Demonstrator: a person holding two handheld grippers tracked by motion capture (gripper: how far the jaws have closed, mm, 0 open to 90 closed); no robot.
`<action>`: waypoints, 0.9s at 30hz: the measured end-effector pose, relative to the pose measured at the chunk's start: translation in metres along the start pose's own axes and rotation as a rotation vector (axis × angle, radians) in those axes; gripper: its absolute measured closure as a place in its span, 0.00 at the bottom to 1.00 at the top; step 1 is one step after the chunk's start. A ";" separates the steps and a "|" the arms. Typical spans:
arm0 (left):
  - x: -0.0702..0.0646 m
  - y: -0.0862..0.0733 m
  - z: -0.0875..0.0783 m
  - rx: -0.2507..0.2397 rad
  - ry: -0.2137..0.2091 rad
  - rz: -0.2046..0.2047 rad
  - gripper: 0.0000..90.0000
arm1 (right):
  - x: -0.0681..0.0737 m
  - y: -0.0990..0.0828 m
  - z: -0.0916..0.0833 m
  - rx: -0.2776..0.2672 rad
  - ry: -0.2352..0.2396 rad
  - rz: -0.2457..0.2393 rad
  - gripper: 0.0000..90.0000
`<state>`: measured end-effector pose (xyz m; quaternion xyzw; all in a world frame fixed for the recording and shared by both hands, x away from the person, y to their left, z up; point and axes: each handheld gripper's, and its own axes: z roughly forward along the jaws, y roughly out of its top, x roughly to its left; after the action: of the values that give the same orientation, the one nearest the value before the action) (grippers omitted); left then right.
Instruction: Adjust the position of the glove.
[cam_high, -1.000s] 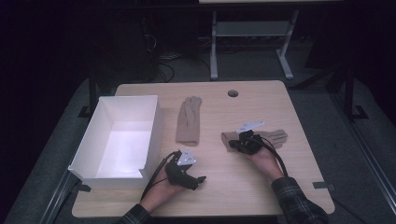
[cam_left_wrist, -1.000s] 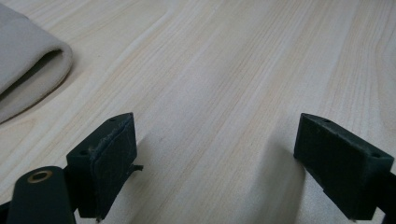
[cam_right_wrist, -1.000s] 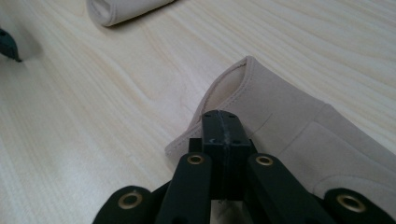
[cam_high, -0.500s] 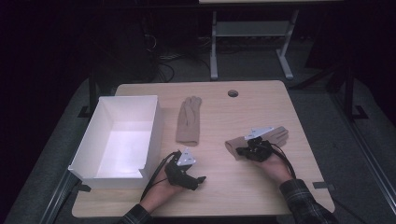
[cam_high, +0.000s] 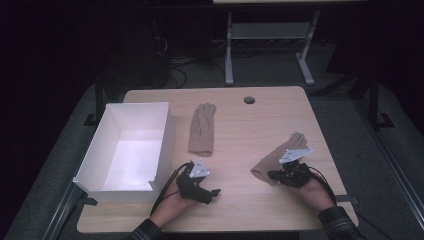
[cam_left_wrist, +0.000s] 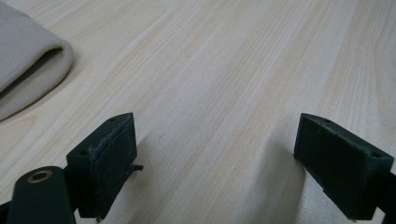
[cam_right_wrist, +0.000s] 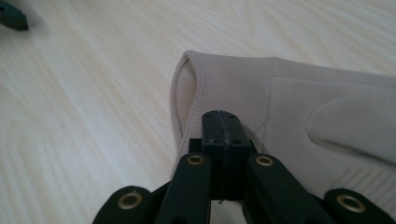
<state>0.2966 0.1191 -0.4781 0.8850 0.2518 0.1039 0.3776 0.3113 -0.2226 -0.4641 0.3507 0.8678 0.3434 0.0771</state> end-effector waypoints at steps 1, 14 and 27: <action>0.000 0.000 0.000 0.000 0.001 0.001 0.14 | 0.000 -0.004 -0.003 0.000 0.000 0.007 1.00; 0.000 0.000 0.000 0.002 0.000 0.004 0.14 | -0.001 -0.043 -0.039 0.005 -0.030 0.043 1.00; -0.001 0.000 0.000 -0.006 -0.001 -0.007 0.14 | -0.018 -0.039 -0.056 -0.055 -0.105 0.071 1.00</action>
<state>0.2962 0.1187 -0.4785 0.8829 0.2543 0.1032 0.3809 0.2821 -0.2856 -0.4494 0.3964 0.8399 0.3506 0.1201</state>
